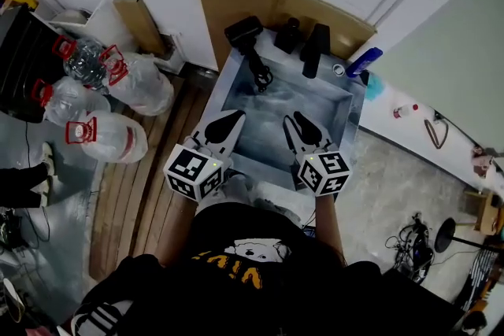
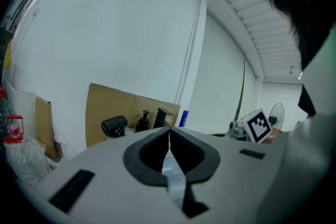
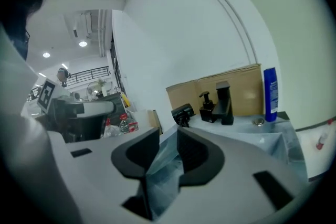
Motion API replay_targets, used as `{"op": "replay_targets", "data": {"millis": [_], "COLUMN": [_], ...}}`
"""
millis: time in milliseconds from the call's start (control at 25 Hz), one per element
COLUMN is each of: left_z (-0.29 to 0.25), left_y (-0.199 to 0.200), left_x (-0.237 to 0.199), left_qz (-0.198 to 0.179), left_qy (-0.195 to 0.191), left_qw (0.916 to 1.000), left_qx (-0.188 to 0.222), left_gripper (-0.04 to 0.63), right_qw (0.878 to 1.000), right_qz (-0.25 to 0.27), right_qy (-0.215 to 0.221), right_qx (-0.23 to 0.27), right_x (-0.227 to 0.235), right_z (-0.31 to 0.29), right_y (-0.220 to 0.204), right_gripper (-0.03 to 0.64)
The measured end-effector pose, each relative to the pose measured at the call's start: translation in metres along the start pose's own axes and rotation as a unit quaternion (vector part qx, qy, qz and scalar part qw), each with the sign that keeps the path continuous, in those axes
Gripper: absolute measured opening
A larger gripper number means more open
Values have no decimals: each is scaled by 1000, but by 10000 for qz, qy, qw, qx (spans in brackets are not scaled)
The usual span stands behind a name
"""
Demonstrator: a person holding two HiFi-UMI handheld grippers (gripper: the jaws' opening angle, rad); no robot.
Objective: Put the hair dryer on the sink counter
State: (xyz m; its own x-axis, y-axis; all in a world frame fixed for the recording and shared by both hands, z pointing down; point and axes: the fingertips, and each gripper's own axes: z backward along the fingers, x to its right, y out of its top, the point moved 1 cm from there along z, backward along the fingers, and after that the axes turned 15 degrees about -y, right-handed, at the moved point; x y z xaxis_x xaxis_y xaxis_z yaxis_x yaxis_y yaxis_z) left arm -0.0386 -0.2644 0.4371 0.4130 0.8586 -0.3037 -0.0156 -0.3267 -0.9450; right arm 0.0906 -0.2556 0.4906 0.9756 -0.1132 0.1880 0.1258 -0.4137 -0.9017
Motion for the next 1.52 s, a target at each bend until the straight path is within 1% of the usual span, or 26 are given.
{"op": "replay_targets", "data": {"millis": [200,400,560,680,840,1080,1520], "left_z": [-5,-12,-13,-11,-7,3,14], "left_y": [-9,-19,-31,-36,-37,-39,-53], "left_x": [53,114,158,182,207,233,262], "left_qz": [-68,-203,-251,-316,-439,-558,-694], "left_qy": [3,-109,-193,-225,-265,-383,-638], "left_qw": [10000,9997,9994,9991,9985,9976,9954], "left_qx": [13,-9,-109,-166,-165,-155,-182], "left_gripper": [11,12,11,12,11,11,11], "right_qw": [9998,9991,9981,9977,9971,9961,9953], "right_qz": [-98,-118,-214,-273,-321,-260,64], "right_qy": [48,71,69,63,70,27,-154], "right_qx": [161,395,569,616,692,845,951], "right_x": [14,27,35,39,43,41,34], "right_z": [59,116,157,178,198,224,253], "right_y": [-13,-20,-24,-28,-32,-32,-32], "right_gripper": [94,84,66,46,26,14,8]}}
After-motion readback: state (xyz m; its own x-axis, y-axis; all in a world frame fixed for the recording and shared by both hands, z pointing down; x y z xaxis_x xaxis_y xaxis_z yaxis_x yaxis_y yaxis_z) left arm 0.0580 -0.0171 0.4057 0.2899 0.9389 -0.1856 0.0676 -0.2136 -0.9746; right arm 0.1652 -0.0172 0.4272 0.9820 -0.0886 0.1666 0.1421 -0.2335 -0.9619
